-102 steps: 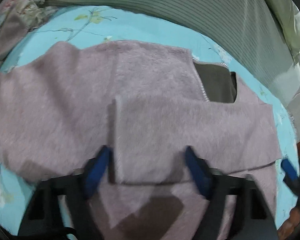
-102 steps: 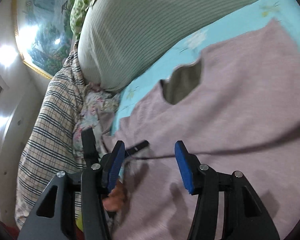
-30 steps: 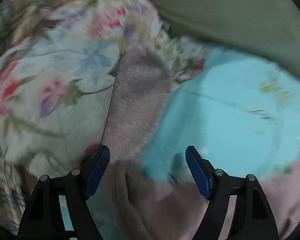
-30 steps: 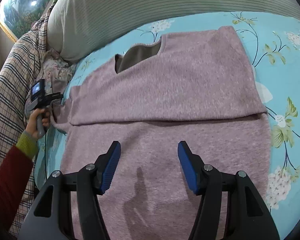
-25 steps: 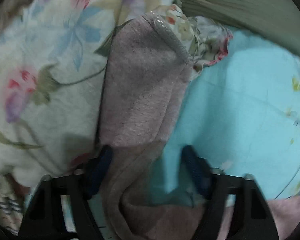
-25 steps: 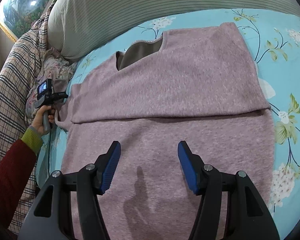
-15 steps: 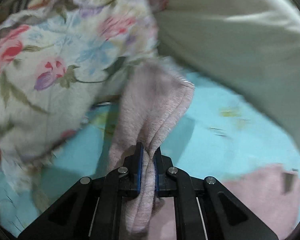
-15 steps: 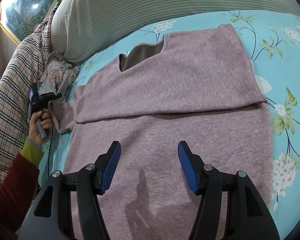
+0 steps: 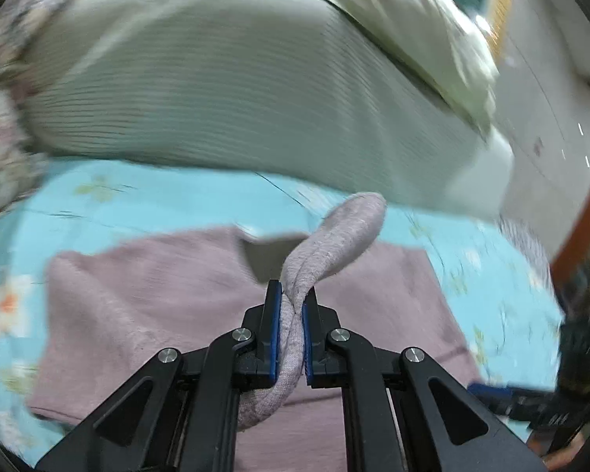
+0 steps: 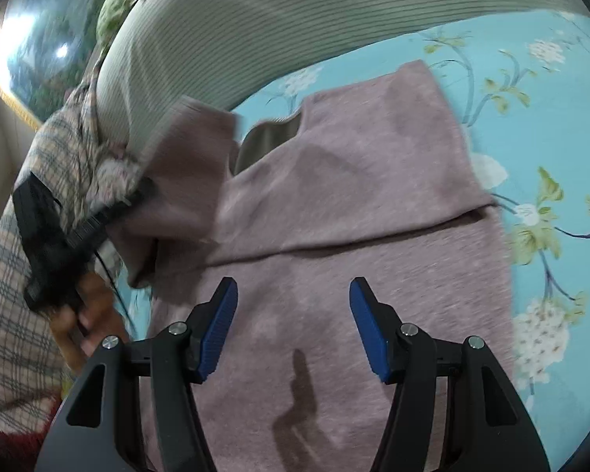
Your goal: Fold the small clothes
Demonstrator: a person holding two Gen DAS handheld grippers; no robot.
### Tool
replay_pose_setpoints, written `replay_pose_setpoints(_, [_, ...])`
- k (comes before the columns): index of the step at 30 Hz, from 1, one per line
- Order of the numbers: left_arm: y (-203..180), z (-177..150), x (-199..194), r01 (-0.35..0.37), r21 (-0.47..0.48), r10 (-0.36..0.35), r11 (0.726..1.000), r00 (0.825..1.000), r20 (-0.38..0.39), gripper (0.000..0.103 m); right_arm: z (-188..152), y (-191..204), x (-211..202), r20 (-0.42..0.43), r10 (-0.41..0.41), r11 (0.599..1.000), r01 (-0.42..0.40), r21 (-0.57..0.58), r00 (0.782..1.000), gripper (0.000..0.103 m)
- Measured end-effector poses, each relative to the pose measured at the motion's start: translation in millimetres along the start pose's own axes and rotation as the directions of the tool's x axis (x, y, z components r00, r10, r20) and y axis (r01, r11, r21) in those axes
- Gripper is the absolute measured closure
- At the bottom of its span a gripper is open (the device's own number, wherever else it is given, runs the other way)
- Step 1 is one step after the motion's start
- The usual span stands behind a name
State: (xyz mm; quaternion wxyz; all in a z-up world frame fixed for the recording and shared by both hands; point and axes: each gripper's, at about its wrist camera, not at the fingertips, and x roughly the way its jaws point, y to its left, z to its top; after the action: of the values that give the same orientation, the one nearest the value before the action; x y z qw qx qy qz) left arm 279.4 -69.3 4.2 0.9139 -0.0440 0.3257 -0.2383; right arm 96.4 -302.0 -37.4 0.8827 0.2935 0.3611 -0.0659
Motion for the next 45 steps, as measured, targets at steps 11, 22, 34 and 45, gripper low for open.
replay_pose_setpoints(11, [-29.0, -48.1, 72.5, 0.003, 0.089, 0.012, 0.996, 0.987, -0.163, 0.086, 26.9, -15.0, 21.3, 0.012, 0.026, 0.997, -0.027, 0.072, 1.000, 0.043])
replay_pose_setpoints(22, [19.7, -73.4, 0.2, -0.104, 0.003, 0.104, 0.995, 0.986, -0.129, 0.042, 52.1, -15.1, 82.1, -0.039, 0.015, 0.993, -0.010, 0.118, 0.999, 0.043])
replay_pose_setpoints(34, [138.5, -117.4, -58.3, -0.391, -0.259, 0.358, 0.883, 0.918, -0.169, 0.044, 55.9, 0.1, 111.0, -0.075, 0.034, 0.997, -0.028, 0.078, 0.997, 0.091])
replay_pose_setpoints(45, [143.9, -93.9, -15.1, -0.459, -0.169, 0.422, 0.872, 0.881, -0.215, 0.045, 106.4, -20.3, -8.3, 0.288, -0.024, 0.998, 0.008, 0.055, 0.957, 0.093])
